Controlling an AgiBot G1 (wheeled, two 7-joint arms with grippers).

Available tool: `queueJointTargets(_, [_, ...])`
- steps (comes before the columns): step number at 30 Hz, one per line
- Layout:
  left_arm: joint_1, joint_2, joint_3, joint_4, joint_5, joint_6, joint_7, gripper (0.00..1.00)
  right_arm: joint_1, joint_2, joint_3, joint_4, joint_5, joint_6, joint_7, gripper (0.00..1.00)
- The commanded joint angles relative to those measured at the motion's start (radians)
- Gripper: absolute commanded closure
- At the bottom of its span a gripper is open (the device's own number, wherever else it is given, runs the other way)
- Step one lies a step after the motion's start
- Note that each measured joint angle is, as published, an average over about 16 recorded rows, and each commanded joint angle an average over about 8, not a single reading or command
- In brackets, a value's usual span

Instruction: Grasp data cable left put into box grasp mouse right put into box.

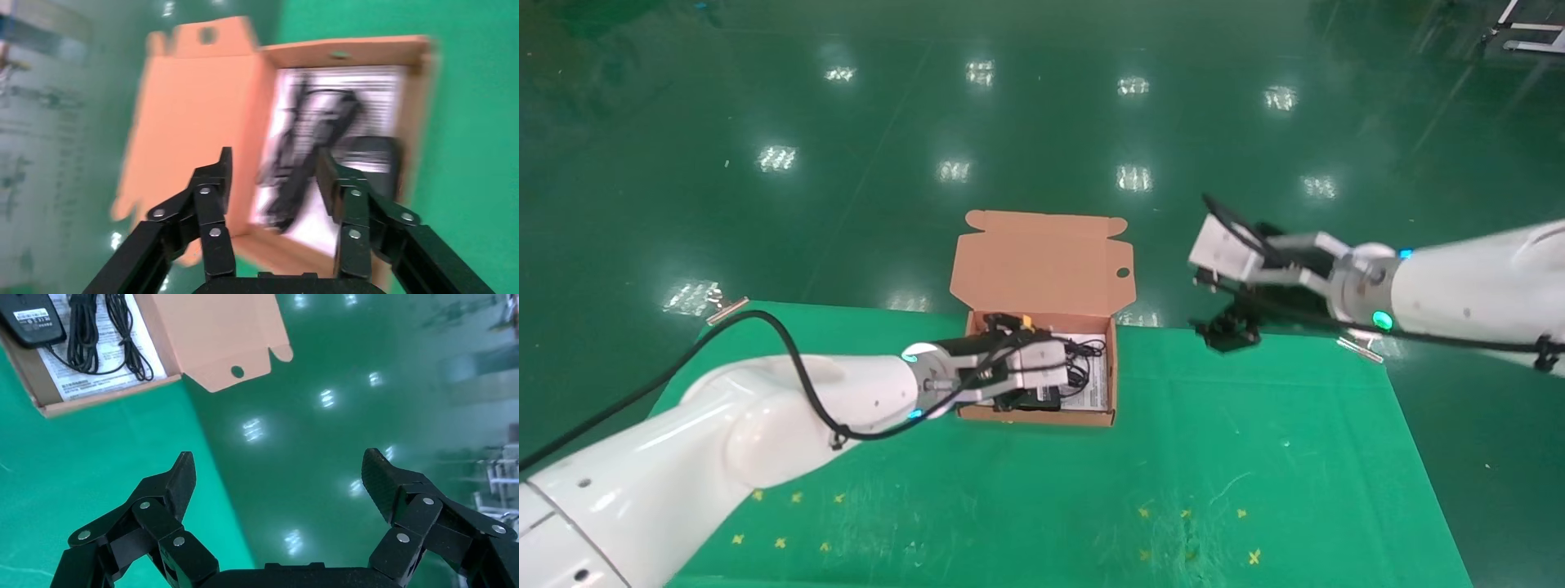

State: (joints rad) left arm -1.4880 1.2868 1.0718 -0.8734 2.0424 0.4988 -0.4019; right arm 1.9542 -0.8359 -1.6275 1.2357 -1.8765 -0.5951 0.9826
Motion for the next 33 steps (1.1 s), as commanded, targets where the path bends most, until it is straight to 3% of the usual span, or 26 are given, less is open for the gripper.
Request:
queueJointTargets(1, [-0.022,-0.009,-0.015,-0.003,-0.010,0.000,-0.016,0.00,0.022,0.004,0.005,0.009,-0.016,0.000,-0.006,0.00])
queueJointTargets(9, [-0.074,-0.041,-0.064,-0.017,-0.060,0.027,-0.036,0.00,0.017,0.026,0.049,0.033,0.010,-0.042,-0.047,0.00])
queueJointTargets(33, [0.103,-0.274,-0.332,-0.161,-0.520,0.383,0.055,0.00,-0.320,0.102,0.539,0.040,0.436,-0.366,-0.329,0.00])
